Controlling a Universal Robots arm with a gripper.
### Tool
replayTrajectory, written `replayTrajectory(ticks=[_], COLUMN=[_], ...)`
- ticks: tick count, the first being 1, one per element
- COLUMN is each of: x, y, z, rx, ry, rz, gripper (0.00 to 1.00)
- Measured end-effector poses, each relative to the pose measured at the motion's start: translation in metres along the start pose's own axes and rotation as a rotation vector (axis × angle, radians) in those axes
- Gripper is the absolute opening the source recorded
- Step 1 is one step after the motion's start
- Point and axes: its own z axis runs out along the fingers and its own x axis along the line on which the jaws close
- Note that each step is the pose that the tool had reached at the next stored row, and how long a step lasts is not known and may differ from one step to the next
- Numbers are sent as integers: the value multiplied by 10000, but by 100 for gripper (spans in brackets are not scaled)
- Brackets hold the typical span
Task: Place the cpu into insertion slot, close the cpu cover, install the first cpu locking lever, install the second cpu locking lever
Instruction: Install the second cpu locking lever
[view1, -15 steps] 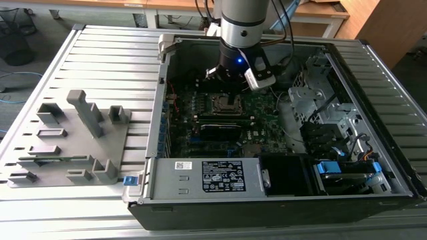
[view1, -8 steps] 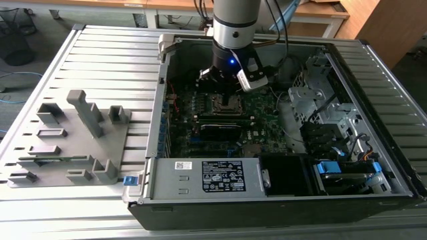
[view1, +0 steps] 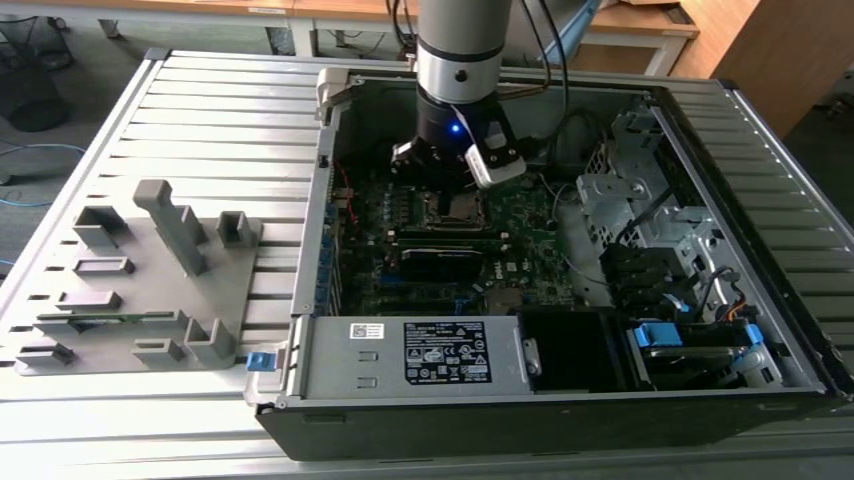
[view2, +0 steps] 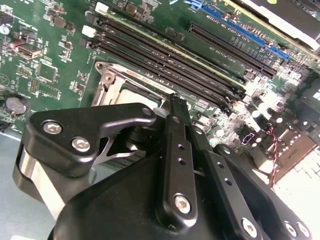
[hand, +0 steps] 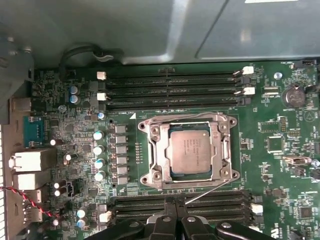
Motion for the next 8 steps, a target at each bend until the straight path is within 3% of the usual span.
replayTrajectory(ticks=[8], x=[12], y=[-3], z=[28], rx=[10], ry=[0], rz=[-1], gripper=[10])
